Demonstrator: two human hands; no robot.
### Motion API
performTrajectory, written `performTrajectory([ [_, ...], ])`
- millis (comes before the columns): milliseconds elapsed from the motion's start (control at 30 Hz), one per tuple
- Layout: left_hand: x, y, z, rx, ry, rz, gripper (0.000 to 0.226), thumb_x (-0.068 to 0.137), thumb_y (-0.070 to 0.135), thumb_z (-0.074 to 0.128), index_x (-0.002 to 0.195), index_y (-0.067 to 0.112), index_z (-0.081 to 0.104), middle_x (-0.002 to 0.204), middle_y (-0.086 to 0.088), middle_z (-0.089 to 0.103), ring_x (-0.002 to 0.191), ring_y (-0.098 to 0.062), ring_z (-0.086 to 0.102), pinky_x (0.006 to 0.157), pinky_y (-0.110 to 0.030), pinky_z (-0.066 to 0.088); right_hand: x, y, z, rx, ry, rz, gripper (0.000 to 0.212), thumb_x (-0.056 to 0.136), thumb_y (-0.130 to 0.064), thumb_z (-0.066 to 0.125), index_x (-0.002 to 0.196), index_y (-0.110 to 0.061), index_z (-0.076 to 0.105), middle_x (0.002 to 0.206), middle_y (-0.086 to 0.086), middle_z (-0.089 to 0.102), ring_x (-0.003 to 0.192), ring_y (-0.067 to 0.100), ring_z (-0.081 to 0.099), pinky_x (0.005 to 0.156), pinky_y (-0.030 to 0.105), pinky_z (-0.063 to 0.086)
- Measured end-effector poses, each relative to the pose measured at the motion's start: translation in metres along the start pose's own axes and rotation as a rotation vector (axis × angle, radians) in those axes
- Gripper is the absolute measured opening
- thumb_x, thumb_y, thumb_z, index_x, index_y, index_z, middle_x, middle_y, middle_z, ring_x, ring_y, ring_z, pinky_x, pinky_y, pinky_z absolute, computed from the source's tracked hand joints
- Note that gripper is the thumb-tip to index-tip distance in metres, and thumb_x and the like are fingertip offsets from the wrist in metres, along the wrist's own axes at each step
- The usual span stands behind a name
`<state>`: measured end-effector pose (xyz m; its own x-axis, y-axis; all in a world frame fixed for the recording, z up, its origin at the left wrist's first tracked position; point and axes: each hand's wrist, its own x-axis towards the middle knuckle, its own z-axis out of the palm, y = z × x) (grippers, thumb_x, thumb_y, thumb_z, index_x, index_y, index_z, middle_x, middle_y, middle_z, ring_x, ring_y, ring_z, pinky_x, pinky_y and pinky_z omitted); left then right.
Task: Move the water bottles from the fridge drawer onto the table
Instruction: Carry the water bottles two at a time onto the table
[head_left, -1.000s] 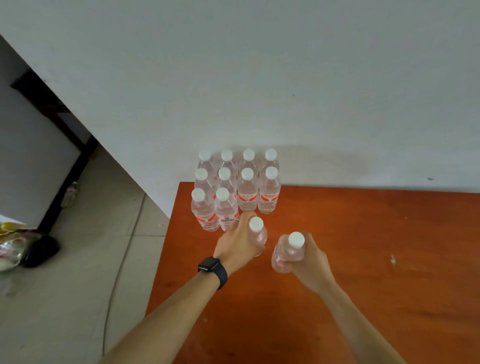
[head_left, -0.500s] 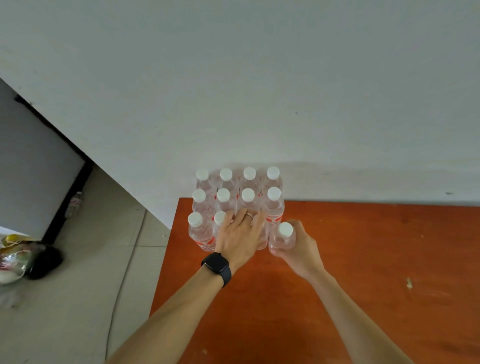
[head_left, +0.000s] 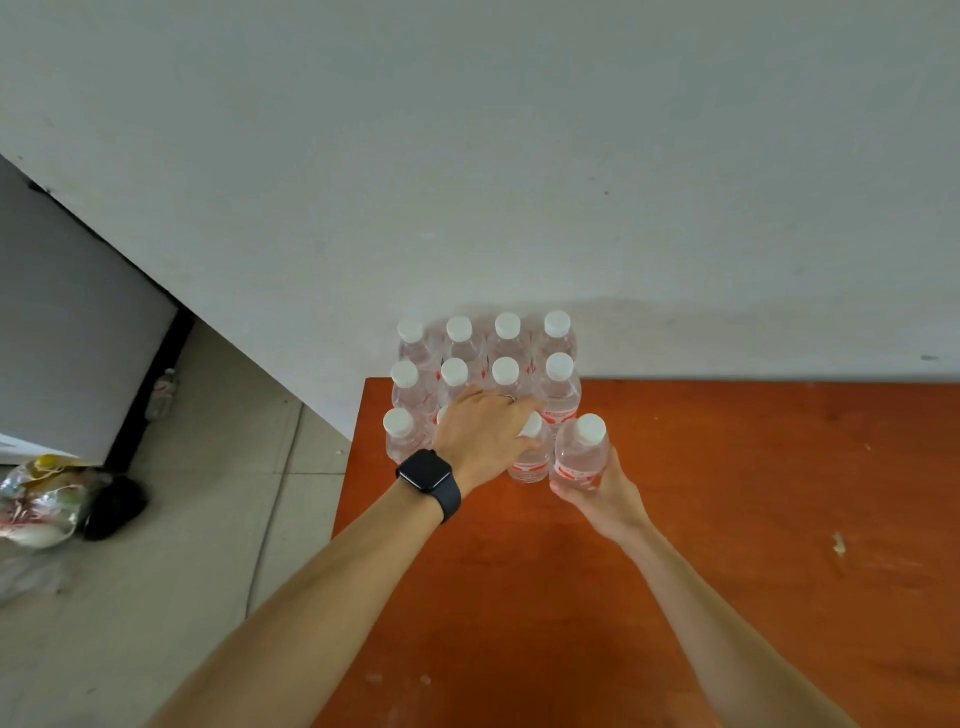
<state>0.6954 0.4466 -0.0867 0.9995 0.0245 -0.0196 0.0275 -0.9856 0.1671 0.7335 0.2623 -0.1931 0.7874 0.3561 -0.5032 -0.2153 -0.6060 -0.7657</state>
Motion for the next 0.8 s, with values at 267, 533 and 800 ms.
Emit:
performTrajectory([
  [267,-0.001,-0.009,-0.004,0.02,-0.063,-0.017,0.03,0.096,0.039,0.057,0.124,0.028,0.059,0.059,0.013,0.035,0.072,-0.016,0.043,0.094,-0.032,0.041,0.011,-0.011,0.004,0.017,-0.052,-0.008,0.09,0.08,-0.045,0.078,0.152,-0.034,0.025,0.144,-0.007,0.052,0.131,0.021,0.051,0.108,0.044,0.041],
  [533,-0.001,-0.019,-0.007,0.01,-0.05,-0.04,0.027,0.093,0.049,0.055,0.115,0.037,0.064,0.057,0.01,0.047,0.067,-0.013,0.049,0.086,-0.031,0.043,0.017,-0.024,0.004,0.04,-0.1,-0.019,0.092,0.078,-0.044,0.079,0.149,-0.048,0.02,0.144,-0.013,0.051,0.131,0.019,0.051,0.111,0.052,0.039],
  [800,-0.003,-0.014,-0.021,-0.072,-0.037,-0.086,0.026,0.092,0.046,0.059,0.114,0.034,0.066,0.086,0.007,0.071,0.079,-0.016,0.065,0.076,-0.036,0.055,0.012,-0.031,-0.002,0.075,-0.075,-0.043,0.098,0.071,-0.046,0.083,0.147,-0.048,0.021,0.141,-0.016,0.053,0.128,0.017,0.053,0.11,0.055,0.039],
])
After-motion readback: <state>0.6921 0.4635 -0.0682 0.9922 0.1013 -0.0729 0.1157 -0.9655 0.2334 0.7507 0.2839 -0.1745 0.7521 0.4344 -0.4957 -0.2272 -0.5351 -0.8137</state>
